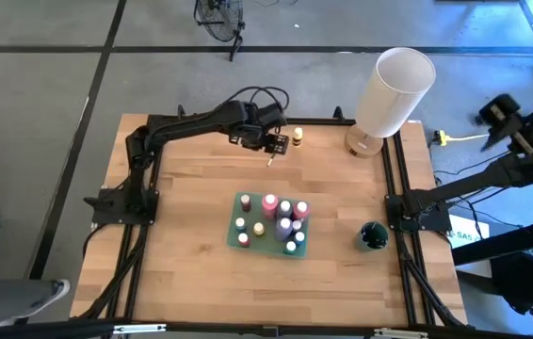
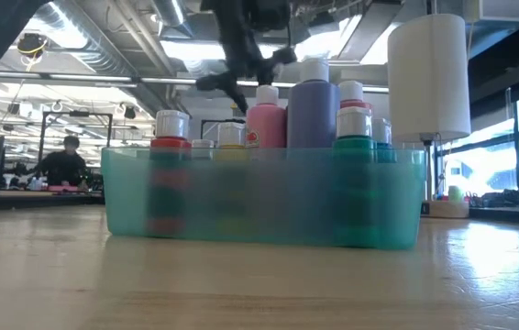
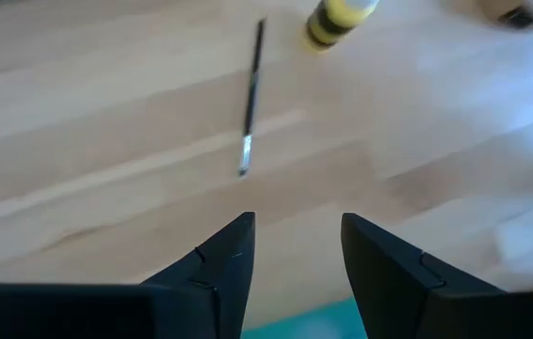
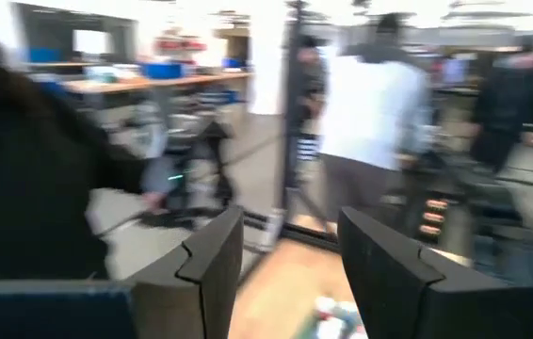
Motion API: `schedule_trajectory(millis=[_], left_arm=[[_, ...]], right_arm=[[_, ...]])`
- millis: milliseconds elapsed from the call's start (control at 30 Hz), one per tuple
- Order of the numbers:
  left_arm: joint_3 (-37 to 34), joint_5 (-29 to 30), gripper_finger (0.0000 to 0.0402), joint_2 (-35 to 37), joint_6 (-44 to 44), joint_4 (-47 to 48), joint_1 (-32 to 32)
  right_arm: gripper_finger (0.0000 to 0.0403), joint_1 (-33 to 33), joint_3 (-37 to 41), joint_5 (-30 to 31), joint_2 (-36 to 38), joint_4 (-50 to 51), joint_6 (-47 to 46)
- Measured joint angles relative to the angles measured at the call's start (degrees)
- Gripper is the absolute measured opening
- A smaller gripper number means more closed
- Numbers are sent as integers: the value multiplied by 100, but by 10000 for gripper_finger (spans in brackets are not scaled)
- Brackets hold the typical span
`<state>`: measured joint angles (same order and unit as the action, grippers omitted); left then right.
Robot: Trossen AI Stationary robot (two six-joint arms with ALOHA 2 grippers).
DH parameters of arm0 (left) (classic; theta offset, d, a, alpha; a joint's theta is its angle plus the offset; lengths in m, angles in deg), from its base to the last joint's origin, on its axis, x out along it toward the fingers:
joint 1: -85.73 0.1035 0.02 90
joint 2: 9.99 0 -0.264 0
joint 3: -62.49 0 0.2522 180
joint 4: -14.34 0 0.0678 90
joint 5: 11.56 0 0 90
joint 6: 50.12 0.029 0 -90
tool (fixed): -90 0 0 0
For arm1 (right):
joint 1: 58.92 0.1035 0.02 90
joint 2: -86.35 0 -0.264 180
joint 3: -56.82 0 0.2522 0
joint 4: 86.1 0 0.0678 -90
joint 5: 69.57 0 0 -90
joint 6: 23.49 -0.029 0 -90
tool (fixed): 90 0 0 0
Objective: Pick & Place Paint Supplies
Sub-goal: Put the black eyeshadow brush into the green cup
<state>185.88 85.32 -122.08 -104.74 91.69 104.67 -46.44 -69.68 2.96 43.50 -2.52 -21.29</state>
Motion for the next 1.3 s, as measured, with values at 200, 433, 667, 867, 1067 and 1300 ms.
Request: schedule_trajectory(millis=[200, 433, 667, 867, 1067, 1300], left_arm=[[-512, -196, 136, 0, 332, -95, 72], [-790, -196, 126, -143, 1004, -821, 205], [-794, -369, 125, -610, 1612, -983, 287], [-790, -763, 146, -937, 1896, -1063, 451], [-790, -941, 192, -1087, 1898, -1246, 492], [-790, -558, 214, -1091, 2198, -1289, 478]], right_arm=[[178, -1, -135, 1033, 2, 322, -48], [178, 1, 45, 1610, -48, 333, -76], [178, 0, 49, 1751, -165, 316, -432], [178, 1, 49, 1751, -188, 318, -540], [178, -1, 47, 1776, -186, 374, -489], [178, 0, 47, 2020, -186, 495, -304]])
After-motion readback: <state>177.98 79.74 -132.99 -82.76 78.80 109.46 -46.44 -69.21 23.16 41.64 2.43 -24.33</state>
